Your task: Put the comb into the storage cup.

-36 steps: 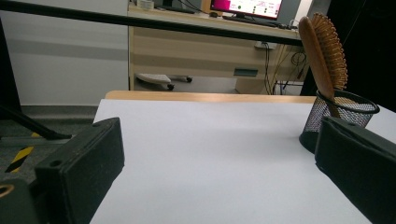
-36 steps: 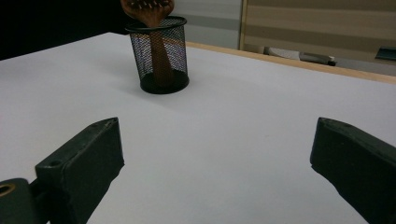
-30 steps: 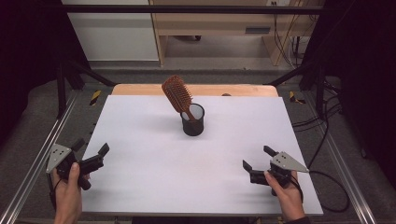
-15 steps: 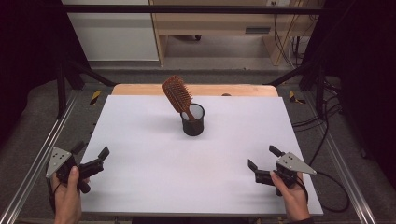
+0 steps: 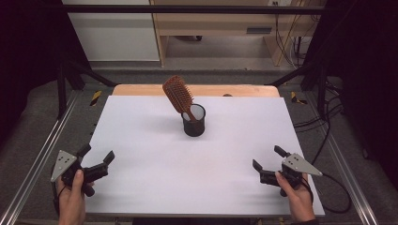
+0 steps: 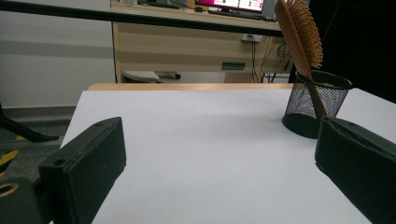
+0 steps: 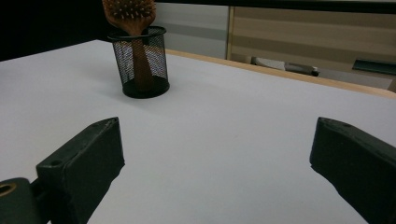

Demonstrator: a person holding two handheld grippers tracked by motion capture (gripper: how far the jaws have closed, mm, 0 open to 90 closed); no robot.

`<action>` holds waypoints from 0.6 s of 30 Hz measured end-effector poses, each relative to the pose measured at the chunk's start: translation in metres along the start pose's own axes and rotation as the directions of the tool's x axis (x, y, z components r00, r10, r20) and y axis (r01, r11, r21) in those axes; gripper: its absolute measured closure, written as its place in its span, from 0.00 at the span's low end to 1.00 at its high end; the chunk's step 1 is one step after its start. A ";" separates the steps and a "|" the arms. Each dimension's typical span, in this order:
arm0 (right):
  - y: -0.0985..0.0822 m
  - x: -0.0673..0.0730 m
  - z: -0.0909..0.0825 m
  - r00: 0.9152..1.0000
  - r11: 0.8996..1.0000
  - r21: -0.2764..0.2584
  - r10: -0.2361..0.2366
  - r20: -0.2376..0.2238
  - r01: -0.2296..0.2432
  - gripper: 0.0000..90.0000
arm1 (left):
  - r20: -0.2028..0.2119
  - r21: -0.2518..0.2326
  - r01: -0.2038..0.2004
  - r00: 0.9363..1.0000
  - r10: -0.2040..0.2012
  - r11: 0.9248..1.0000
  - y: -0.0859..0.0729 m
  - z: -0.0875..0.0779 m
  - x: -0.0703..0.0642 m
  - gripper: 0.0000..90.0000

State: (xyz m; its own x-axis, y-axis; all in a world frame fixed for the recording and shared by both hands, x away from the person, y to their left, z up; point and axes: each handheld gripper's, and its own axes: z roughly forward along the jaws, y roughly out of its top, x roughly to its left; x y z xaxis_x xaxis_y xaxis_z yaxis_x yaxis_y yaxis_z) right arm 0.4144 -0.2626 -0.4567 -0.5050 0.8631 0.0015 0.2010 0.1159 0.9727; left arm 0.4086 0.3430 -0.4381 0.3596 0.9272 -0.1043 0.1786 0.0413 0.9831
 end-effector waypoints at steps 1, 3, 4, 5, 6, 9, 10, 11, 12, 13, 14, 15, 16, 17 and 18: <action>0.000 0.000 0.000 1.000 1.000 0.000 -0.001 0.000 0.001 0.04 | 0.002 -0.001 -0.001 1.000 0.001 1.000 0.000 0.000 -0.001 0.02; 0.000 0.000 0.000 1.000 1.000 0.001 -0.004 -0.002 0.004 0.04 | 0.007 -0.001 -0.005 1.000 0.005 1.000 -0.001 0.000 -0.002 0.02; 0.000 0.000 0.001 1.000 1.000 0.001 -0.004 -0.002 0.004 0.04 | 0.008 -0.002 -0.006 1.000 0.006 1.000 -0.002 0.000 -0.003 0.02; -0.001 0.000 0.001 1.000 1.000 0.002 -0.005 -0.002 0.005 0.04 | 0.011 -0.002 -0.009 1.000 0.009 1.000 -0.003 0.000 -0.003 0.02; -0.001 0.000 0.001 1.000 1.000 0.001 -0.005 -0.002 0.005 0.04 | 0.016 0.000 -0.014 1.000 0.014 1.000 -0.003 0.001 -0.005 0.02; -0.001 -0.001 0.000 1.000 1.000 0.001 -0.006 0.000 0.006 0.04 | 0.027 0.000 -0.016 1.000 0.016 1.000 -0.005 0.002 -0.008 0.02; -0.001 -0.001 0.000 1.000 1.000 0.001 -0.005 0.000 0.005 0.04 | 0.030 -0.002 -0.018 0.999 0.018 1.000 -0.006 0.002 -0.009 0.02; -0.001 -0.002 0.000 1.000 1.000 0.001 -0.005 0.000 0.005 0.04 | 0.033 -0.001 -0.024 0.999 0.024 1.000 -0.006 0.002 -0.010 0.02; -0.001 -0.002 0.000 1.000 1.000 0.001 -0.005 0.001 0.005 0.04 | 0.036 0.000 -0.031 0.999 0.031 1.000 -0.007 0.003 -0.011 0.02; -0.001 -0.002 0.000 1.000 1.000 0.001 -0.005 0.000 0.005 0.04 | 0.039 0.001 -0.036 0.999 0.036 0.999 -0.007 0.003 -0.012 0.02; -0.001 -0.003 0.000 1.000 1.000 0.001 -0.005 0.002 0.005 0.04 | 0.041 0.000 -0.036 0.999 0.036 0.999 -0.007 0.003 -0.013 0.02; -0.002 -0.003 0.000 1.000 1.000 0.001 -0.005 0.002 0.005 0.04 | 0.044 0.002 -0.040 0.998 0.040 0.999 -0.008 0.004 -0.014 0.02; -0.002 -0.003 0.000 1.000 1.000 0.001 -0.004 0.002 0.004 0.04 | 0.046 0.004 -0.042 0.998 0.042 0.999 -0.008 0.004 -0.015 0.02; -0.002 -0.003 0.000 1.000 1.000 0.002 -0.004 0.002 0.004 0.04 | 0.048 0.005 -0.044 0.998 0.044 0.999 -0.008 0.005 -0.015 0.02; -0.002 -0.003 0.000 1.000 1.000 0.001 -0.003 0.003 0.003 0.04 | 0.051 0.007 -0.045 0.998 0.044 0.999 -0.009 0.005 -0.016 0.02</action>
State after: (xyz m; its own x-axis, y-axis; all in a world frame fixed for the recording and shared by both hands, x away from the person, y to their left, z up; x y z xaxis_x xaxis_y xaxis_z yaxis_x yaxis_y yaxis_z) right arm 0.4156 -0.2659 -0.4584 -0.5028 0.8644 -0.0023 0.2007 0.1193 0.9724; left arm 0.4056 0.3259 -0.4457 0.4134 0.9080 -0.0680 0.1686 -0.0029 0.9857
